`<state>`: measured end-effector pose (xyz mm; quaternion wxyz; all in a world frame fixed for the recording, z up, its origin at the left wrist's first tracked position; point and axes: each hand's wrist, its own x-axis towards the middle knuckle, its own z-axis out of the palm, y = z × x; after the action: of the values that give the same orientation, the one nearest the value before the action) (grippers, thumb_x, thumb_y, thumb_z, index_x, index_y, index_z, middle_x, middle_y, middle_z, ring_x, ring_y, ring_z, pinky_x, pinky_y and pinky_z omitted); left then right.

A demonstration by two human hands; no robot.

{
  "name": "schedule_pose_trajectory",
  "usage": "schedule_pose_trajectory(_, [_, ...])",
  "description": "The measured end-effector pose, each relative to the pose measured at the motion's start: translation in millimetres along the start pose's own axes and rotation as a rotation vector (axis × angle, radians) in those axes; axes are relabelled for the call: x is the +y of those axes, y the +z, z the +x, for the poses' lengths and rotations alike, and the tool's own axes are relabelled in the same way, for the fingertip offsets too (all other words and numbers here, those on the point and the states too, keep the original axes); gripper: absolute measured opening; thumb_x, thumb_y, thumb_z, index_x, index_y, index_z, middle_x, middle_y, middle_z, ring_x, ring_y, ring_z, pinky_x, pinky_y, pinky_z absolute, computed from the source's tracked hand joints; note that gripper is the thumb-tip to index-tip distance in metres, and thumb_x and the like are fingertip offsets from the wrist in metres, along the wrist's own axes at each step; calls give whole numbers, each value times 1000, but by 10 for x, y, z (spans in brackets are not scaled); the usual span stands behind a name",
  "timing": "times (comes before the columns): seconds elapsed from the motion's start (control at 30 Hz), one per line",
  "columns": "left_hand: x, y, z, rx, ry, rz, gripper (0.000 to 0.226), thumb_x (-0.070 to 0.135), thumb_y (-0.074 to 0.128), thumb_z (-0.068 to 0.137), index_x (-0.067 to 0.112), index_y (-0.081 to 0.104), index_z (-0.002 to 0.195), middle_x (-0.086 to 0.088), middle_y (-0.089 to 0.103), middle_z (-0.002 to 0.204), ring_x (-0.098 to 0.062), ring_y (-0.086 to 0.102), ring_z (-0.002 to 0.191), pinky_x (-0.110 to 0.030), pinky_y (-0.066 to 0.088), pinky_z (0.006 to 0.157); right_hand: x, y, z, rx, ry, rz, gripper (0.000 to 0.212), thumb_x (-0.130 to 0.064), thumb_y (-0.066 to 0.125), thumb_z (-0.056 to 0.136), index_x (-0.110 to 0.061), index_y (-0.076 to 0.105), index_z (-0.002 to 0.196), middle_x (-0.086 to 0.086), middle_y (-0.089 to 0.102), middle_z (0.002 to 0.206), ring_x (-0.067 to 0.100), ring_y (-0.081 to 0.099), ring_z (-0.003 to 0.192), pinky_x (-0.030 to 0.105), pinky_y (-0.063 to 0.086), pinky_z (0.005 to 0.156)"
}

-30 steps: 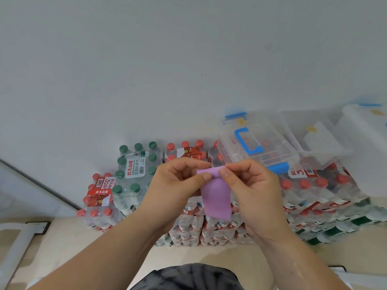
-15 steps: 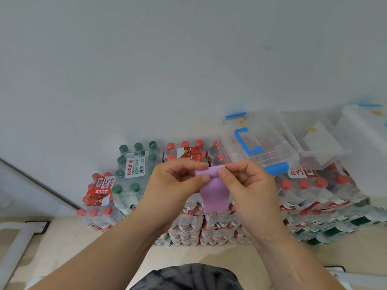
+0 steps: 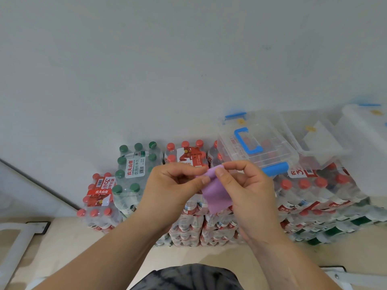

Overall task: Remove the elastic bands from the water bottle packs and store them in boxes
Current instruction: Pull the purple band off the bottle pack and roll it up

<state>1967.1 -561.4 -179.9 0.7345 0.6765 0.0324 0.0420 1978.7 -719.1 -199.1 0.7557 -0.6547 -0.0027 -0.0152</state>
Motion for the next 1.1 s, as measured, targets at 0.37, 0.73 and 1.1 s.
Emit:
schedule_pose_trajectory(0.37, [-3, -45, -15, -59, 36, 24, 15, 17, 82, 70, 18, 82, 85, -10, 78, 82, -23, 74, 79, -32, 61, 73, 1, 18, -12, -2, -26, 29, 13, -33, 77, 80, -25, 72, 89, 0, 81, 87, 17, 77, 83, 22, 58, 72])
schedule_pose_trajectory(0.73, [42, -8, -8, -5, -25, -15, 24, 31, 83, 69, 19, 82, 89, -8, 79, 87, -22, 76, 81, -25, 59, 70, 27, 28, -14, -24, -22, 93, 7, -14, 75, 90, -19, 71, 92, 1, 81, 88, 12, 76, 80, 18, 57, 69])
schedule_pose_trajectory(1.1, [-41, -11, -25, 105, 58, 160, 17, 28, 84, 68, 17, 80, 81, -4, 77, 76, -22, 73, 71, -25, 59, 65, 50, -4, 9, -8, -23, -22, 17, -21, 77, 89, -36, 74, 95, 0, 76, 77, 11, 74, 79, 19, 58, 72])
